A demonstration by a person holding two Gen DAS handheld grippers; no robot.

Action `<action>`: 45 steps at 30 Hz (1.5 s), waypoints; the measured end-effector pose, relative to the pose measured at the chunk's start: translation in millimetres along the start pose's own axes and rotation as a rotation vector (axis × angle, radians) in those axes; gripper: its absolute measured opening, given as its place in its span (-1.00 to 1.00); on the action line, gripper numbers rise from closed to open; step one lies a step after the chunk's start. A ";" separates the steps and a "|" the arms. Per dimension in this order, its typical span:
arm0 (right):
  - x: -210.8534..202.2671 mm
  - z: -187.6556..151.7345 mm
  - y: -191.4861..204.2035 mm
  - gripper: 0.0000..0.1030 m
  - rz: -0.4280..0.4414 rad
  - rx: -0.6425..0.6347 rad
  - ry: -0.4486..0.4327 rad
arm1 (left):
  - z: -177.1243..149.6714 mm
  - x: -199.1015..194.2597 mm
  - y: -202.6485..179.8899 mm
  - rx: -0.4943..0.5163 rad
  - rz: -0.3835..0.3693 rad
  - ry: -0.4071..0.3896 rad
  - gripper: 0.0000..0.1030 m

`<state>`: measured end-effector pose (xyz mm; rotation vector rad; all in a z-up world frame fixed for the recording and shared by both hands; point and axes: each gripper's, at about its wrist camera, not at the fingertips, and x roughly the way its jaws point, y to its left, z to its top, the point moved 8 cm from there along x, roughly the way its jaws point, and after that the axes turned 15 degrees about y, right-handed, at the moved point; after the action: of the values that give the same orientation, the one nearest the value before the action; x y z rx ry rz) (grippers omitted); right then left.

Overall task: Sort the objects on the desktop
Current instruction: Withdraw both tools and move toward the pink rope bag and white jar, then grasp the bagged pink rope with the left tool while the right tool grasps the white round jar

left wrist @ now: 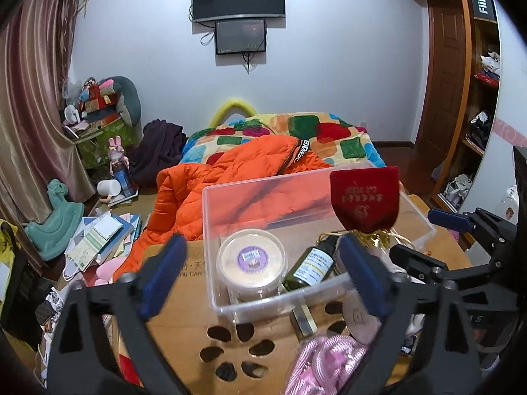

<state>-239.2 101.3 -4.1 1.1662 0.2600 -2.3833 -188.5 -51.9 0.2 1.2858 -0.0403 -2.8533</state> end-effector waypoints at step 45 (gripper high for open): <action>-11.9 -84.0 25.9 0.43 0.072 -0.016 0.068 | -135.1 24.1 -44.3 0.067 -0.115 0.169 0.92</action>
<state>-162.0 113.4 -45.9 1.2302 0.2550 -2.2785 -103.3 -10.7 -108.6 1.5876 -0.0629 -2.8463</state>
